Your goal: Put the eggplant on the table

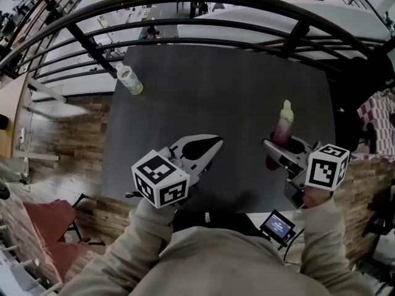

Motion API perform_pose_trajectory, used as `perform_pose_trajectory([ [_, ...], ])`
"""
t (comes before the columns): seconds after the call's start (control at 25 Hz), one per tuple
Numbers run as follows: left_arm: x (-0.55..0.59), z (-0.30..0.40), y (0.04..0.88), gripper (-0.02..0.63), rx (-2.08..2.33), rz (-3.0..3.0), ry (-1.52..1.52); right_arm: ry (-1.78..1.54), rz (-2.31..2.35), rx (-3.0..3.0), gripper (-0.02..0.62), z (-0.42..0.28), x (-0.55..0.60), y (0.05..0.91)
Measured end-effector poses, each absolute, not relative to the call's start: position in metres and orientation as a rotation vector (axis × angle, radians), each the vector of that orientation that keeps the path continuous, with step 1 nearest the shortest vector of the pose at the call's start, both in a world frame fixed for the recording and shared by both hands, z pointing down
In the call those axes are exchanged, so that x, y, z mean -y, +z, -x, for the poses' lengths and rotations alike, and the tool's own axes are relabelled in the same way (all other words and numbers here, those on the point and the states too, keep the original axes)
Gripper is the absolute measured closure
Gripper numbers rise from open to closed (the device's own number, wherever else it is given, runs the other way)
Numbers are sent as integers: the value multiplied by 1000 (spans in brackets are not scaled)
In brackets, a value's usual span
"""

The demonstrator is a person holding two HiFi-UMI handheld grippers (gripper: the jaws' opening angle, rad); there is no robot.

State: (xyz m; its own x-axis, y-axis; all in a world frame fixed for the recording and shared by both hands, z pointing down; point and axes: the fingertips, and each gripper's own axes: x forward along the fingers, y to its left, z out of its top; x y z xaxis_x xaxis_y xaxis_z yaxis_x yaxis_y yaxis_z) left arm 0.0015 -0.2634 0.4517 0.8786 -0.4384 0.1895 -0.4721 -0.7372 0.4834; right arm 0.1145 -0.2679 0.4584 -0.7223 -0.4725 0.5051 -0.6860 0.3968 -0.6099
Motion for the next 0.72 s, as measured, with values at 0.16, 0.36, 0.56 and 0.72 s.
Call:
perform_pose_trajectory([
  [0.16,262,0,461,600,668,-2504,92,1259,-1005,2374,382,-114,266,473],
  [0.36,264,1,474,600,671,-2493,100,1276,-987,2337,382,-114,268,493],
  [0.56,265,3,487,600,678,-2470,115,1373,-954,2324,382,-107,270,511],
  [0.72,267,4,504,600,680,-2447,134,1375,-937,2296,382,-102,273,529],
])
